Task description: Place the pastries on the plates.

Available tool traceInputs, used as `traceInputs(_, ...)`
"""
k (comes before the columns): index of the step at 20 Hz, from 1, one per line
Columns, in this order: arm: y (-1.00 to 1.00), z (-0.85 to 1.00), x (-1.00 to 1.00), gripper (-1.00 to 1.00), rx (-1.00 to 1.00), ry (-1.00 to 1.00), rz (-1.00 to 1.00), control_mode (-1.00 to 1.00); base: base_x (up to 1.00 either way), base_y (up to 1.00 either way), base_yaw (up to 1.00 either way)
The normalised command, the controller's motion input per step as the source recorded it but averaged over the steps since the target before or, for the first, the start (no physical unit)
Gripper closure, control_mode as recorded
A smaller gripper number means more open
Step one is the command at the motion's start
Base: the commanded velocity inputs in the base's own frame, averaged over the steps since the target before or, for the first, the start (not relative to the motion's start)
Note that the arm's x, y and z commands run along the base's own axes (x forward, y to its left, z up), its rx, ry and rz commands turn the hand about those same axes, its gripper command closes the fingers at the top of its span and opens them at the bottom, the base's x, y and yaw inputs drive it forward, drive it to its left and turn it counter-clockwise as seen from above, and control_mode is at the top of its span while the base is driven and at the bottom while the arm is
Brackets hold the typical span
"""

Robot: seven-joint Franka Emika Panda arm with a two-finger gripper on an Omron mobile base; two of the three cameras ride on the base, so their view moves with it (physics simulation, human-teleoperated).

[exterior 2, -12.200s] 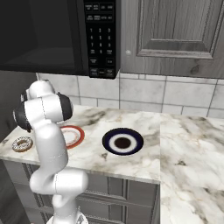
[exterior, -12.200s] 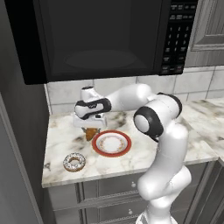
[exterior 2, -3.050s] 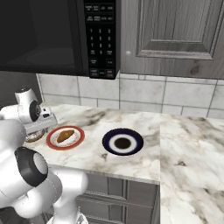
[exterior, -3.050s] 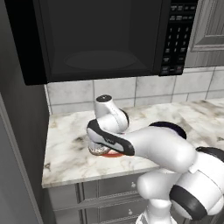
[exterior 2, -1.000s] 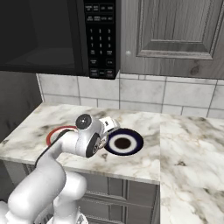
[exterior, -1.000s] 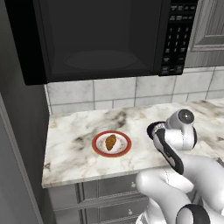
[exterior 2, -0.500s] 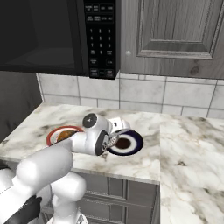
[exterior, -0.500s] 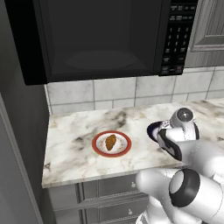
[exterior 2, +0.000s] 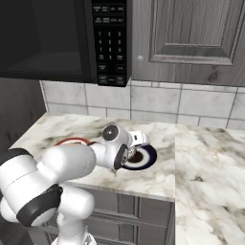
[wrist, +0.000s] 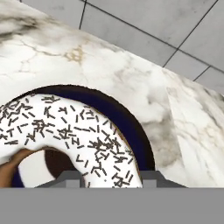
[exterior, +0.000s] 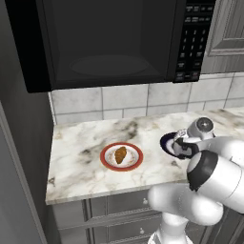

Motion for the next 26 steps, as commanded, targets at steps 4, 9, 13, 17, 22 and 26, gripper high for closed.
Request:
traceInputs(4, -0.17, 0.0, 0.23, 1.0, 0.21, 0.0, 0.0, -1.0, 0.0, 0.0, 0.0)
traceInputs(9, -0.2, -0.04, 0.06, 1.0, 0.1, -0.02, 0.0, -1.0, 0.0, 0.0, 0.0)
traceInputs(13, -0.14, -0.11, 0.19, 1.0, 0.0, -0.05, 0.0, -1.0, 0.0, 0.0, 0.0)
traceInputs(17, -0.01, -0.11, 0.25, 1.0, 0.01, -0.02, 0.0, -1.0, 0.0, 0.0, 0.0)
traceInputs(22, 0.0, -0.16, 0.07, 1.0, 0.08, 0.01, 0.0, -1.0, 0.0, 0.0, 0.0)
traceInputs(26, 0.0, -0.16, 0.06, 1.0, 0.05, 0.01, 0.0, -1.0, 0.0, 0.0, 0.0)
